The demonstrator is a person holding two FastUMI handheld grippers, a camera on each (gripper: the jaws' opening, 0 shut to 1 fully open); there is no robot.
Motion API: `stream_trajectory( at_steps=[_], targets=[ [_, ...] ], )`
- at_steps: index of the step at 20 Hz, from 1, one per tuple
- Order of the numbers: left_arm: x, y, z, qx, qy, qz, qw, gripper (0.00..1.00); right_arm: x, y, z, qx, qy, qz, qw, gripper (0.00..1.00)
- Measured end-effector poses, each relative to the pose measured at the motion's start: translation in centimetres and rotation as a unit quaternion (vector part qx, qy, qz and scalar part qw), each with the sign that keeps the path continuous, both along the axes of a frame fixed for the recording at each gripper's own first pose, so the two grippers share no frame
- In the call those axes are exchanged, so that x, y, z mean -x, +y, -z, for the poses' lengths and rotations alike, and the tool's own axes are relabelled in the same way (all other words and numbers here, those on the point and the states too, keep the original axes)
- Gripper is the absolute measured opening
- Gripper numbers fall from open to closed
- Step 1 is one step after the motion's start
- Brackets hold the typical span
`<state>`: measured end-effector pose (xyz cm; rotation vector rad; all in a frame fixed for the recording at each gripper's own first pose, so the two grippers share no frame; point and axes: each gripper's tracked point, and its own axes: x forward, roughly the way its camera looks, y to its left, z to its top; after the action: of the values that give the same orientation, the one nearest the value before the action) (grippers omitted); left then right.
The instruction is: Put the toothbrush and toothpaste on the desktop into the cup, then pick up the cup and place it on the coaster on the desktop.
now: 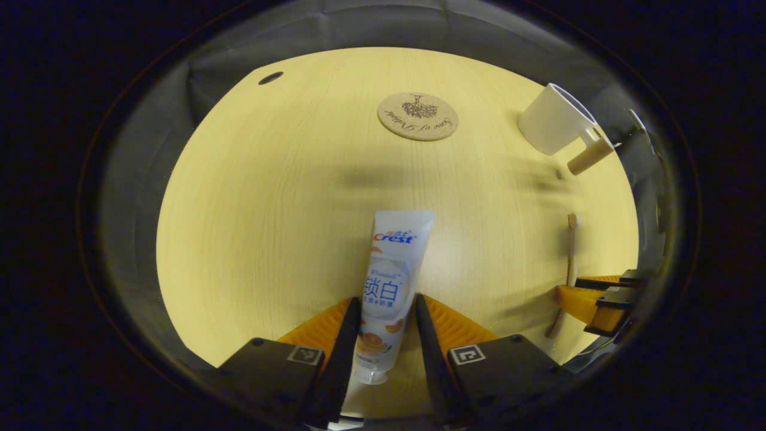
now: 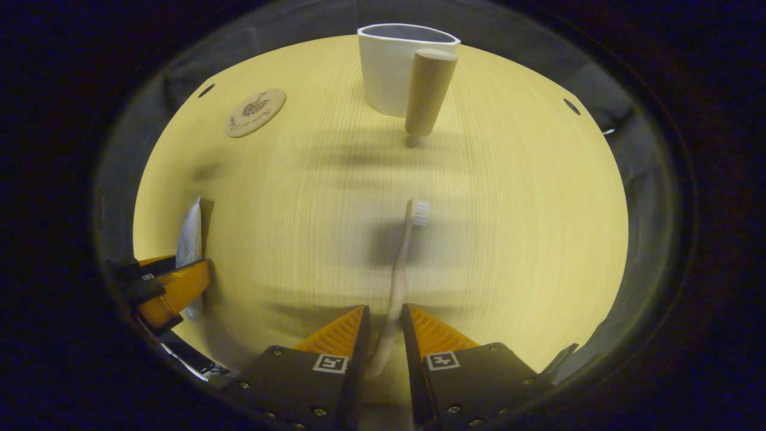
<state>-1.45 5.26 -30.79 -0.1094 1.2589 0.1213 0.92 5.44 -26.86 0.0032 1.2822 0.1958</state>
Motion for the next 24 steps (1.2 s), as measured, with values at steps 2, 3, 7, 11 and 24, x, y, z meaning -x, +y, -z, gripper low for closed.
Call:
stream_trajectory(
  at_steps=[2,3,7,11,24],
  targets=[
    [0.1,0.3,-0.2,-0.006,-0.001,0.005,1.000,0.61,0.1,-0.4,-0.1,-0.003,0.007,0.013,1.000,0.08],
    [0.0,0.3,-0.1,-0.004,-0.003,0.000,1.000,0.53,0.3,-0.5,0.0,-0.008,0.009,0.012,1.000,0.10],
    [0.3,-0.2,-0.4,0.006,-0.008,0.008,1.000,0.41,0.8,-0.5,0.2,-0.027,0.012,0.005,1.000,0.08],
    [0.4,-0.6,-0.3,0.015,-0.014,0.017,1.000,0.34,0.9,-0.3,-0.2,-0.028,-0.007,-0.013,1.000,0.04],
    [-1.5,-2.1,-3.2,0.018,-0.089,0.051,0.995,0.29,0.2,0.3,-5.4,-0.078,-0.119,-0.013,0.990,0.04]
  ],
)
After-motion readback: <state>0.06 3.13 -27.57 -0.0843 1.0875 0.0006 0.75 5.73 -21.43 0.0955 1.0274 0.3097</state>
